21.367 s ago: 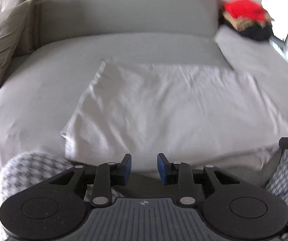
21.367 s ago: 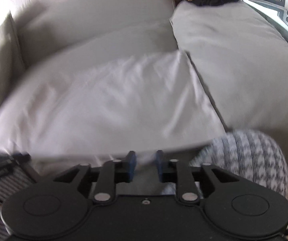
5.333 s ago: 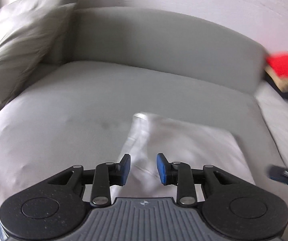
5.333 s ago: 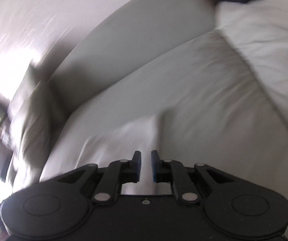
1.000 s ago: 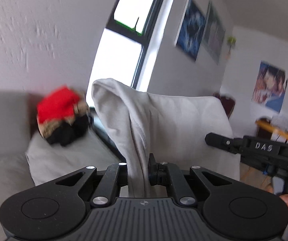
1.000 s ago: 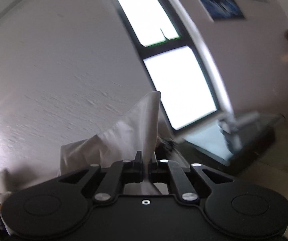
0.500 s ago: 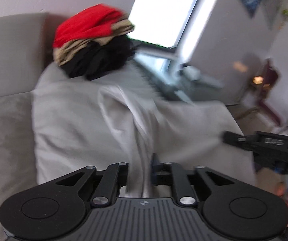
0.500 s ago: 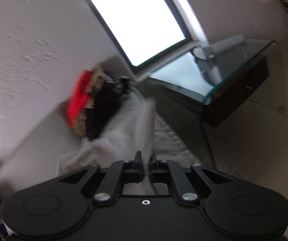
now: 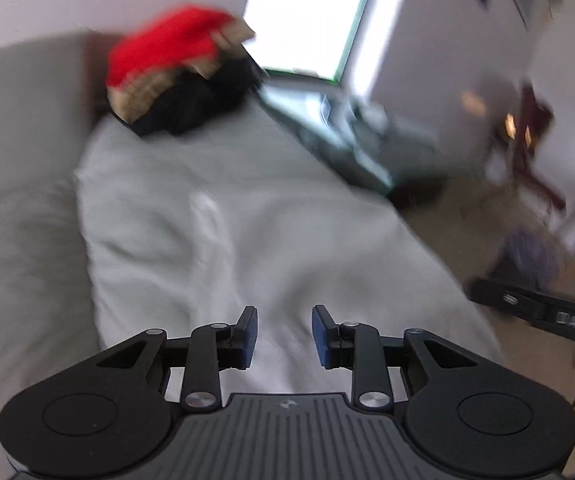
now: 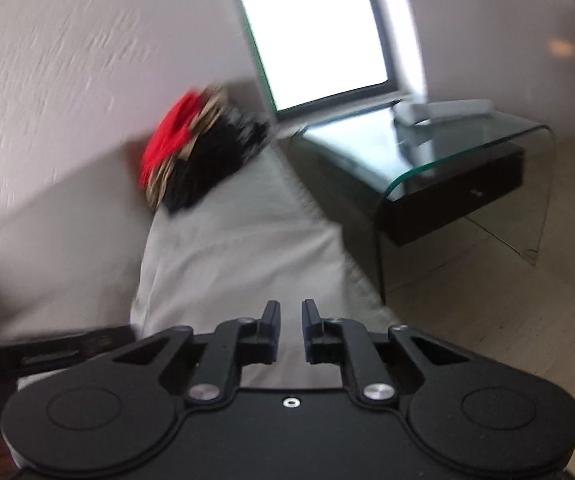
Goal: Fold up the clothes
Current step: 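Carry the folded sweatshirt with both grippers onto the sofa end, then open both grippers and lift them away from the placed sweatshirt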
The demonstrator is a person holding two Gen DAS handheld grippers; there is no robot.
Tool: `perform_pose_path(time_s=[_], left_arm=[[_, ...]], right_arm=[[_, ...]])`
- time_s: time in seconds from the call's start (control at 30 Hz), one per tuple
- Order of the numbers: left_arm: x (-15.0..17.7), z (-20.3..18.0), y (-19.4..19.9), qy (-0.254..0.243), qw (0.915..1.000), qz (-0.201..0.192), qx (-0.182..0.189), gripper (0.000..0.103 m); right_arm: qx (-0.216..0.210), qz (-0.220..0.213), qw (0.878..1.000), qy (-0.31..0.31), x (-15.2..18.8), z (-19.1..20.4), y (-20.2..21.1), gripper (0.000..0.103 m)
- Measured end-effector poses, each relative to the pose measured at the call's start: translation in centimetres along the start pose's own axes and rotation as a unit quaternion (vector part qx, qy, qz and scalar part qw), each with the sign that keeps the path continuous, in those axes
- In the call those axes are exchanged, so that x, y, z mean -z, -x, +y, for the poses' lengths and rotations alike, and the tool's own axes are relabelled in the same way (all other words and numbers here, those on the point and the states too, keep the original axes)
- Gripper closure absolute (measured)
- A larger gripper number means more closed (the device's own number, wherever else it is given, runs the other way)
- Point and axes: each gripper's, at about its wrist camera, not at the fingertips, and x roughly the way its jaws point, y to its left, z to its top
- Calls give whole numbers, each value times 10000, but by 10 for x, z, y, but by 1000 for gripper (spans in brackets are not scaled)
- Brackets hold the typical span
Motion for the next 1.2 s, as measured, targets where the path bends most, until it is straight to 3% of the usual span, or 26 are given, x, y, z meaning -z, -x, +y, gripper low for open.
perform_pose_path(time_s=[0.1, 0.27, 0.37, 0.47, 0.6, 0.73, 0.8, 1.0, 1.2], left_arm=[[14, -2, -8, 186, 9984, 453, -280, 74], [35, -10, 19, -116, 9926, 979, -707, 74], [47, -17, 39, -132, 9900, 1196, -734, 72], [56, -24, 60, -59, 9882, 1354, -708, 66], [60, -33, 97, -63, 9914, 1096, -719, 59], [54, -41, 137, -111, 9960, 637, -617, 35], [52, -44, 156, -110, 9973, 419, -592, 32], [48, -46, 188, -61, 9972, 157, -735, 23], [51, -45, 204, -53, 9967, 17, -808, 18]], right_arm=[[412, 495, 9979, 10, 18, 0, -5, 91], [597, 921, 9939, -109, 51, -5, 35, 91], [755, 1330, 9882, -47, 63, 1, 51, 89], [825, 1316, 9873, -327, 59, 7, 70, 87], [702, 898, 9931, -282, 48, 31, 107, 53], [626, 724, 9953, -134, 32, 55, 138, 36], [676, 672, 9954, -69, 27, 63, 153, 28], [957, 546, 9934, 314, 18, 91, 183, 17], [981, 583, 9927, 381, 16, 104, 190, 15]])
